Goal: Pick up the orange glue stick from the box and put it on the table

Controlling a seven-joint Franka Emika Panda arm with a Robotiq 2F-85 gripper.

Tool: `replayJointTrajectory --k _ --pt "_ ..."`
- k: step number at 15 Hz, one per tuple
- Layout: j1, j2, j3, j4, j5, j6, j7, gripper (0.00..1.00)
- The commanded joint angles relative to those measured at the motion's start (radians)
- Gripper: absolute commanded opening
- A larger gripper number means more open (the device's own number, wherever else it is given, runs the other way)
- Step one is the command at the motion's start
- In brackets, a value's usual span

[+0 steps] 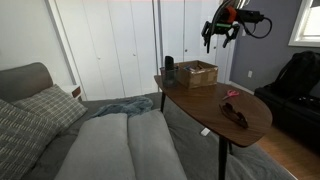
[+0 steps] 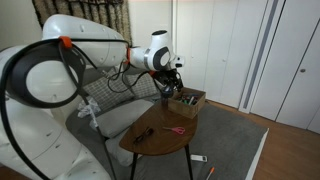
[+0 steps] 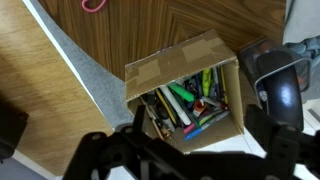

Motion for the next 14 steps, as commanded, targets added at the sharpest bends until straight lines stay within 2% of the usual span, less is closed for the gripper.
replayJointTrajectory --k 1,3,4,8,10,11,14 --pt "0.025 0.0 -0.02 -0.003 -0.007 -0.002 0.004 1.0" --pt "0.032 -0.007 -0.016 -0.005 -0.007 -0.003 0.005 1.0" --pt "0.009 0.008 0.002 0.002 -0.068 0.021 0.069 1.0" --pt "-0.033 0.171 -0.008 0.174 -0.208 -0.044 0.156 1.0" --pt "-0.016 0.278 -0.024 0.284 -0.237 -0.079 0.17 1.0" --pt "0.003 0.338 -0.039 0.341 -0.212 -0.084 0.153 1.0" --pt "0.039 0.48 -0.065 0.495 -0.013 -0.121 0.004 1.0"
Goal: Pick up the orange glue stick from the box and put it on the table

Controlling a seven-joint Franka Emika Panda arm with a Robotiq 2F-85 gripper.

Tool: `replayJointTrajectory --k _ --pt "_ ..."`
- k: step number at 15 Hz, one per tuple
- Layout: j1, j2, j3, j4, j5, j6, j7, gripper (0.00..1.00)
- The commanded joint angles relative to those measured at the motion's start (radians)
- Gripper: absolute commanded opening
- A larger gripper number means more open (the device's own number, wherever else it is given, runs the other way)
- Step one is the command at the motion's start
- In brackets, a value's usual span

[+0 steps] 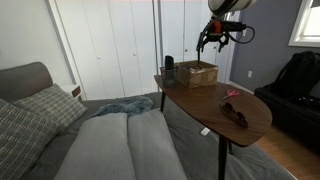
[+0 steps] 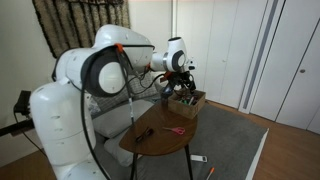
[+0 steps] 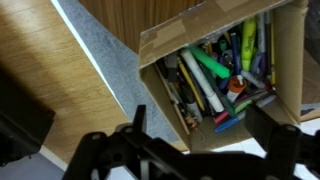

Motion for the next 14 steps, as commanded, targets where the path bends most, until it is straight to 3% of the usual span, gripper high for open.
replayJointTrajectory --k 1,5,6,10,14 --pt "0.051 0.201 -0.036 0.251 0.168 -0.109 -0.099 1.0" --pt "0.054 0.318 -0.072 0.44 0.253 -0.264 -0.079 1.0" --pt "0.077 0.259 -0.085 0.317 0.201 -0.175 -0.073 1.0" --pt "0.083 0.278 -0.099 0.337 0.206 -0.186 -0.076 1.0" --pt "0.074 0.391 -0.1 0.456 0.257 -0.213 -0.081 1.0"
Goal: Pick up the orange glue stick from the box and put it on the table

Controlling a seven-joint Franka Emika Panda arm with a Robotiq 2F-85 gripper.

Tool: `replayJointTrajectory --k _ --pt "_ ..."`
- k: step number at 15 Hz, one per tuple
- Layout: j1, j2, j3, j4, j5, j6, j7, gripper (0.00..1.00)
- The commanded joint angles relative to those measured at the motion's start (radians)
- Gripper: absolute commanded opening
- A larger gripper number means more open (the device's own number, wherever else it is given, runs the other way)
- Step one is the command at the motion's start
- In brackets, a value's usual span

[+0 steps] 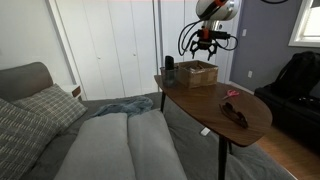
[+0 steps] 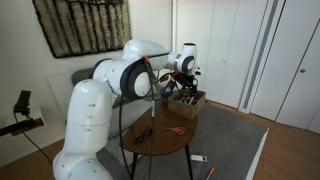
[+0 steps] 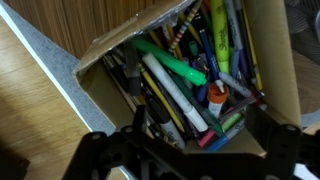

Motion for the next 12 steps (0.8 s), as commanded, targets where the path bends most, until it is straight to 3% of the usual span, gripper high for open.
replayJointTrajectory --k 1,8,12 --pt "0.015 0.122 -0.021 0.139 0.048 -0.034 -0.008 1.0" --pt "0.048 0.302 -0.025 0.349 0.041 -0.087 0.022 0.72" --pt "0.061 0.371 -0.024 0.446 0.042 -0.118 0.038 0.73"
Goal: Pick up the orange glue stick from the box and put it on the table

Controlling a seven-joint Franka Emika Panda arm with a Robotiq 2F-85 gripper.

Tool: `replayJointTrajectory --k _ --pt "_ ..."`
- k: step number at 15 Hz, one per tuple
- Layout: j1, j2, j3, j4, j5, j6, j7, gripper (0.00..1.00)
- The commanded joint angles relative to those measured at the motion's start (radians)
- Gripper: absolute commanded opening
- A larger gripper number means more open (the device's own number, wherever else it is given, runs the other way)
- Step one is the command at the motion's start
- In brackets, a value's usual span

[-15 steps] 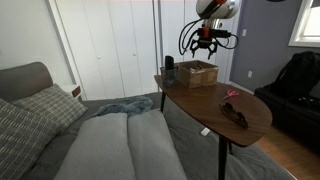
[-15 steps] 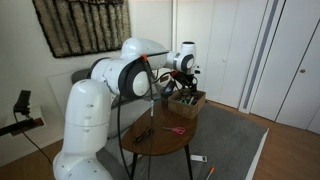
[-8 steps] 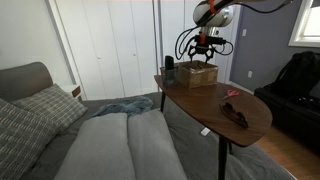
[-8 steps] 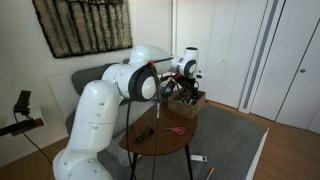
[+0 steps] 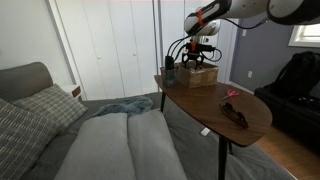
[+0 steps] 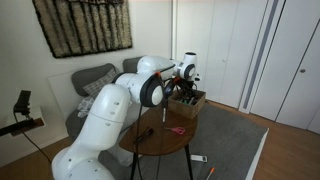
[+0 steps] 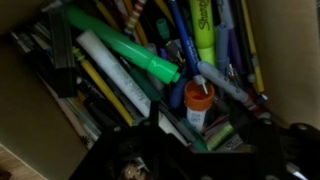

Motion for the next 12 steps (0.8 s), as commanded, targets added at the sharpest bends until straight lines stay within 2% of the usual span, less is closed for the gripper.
replayJointTrajectory --k 1,2,3,6,7,9,11,12 --pt "0.024 0.085 -0.02 0.143 0.021 -0.071 0.024 0.74" --pt "0.026 0.101 -0.02 0.163 0.02 -0.084 0.027 0.7" --pt "0.028 0.113 -0.021 0.179 0.018 -0.099 0.03 0.6" --pt "0.032 0.142 -0.026 0.224 0.014 -0.144 0.04 0.53" --pt "0.034 0.144 -0.029 0.229 0.009 -0.154 0.045 0.29" --pt "0.036 0.143 -0.037 0.238 0.004 -0.167 0.053 0.25" --pt "0.027 0.14 -0.029 0.238 -0.007 -0.176 0.066 0.09" --pt "0.027 0.127 -0.026 0.231 -0.003 -0.177 0.068 0.05"
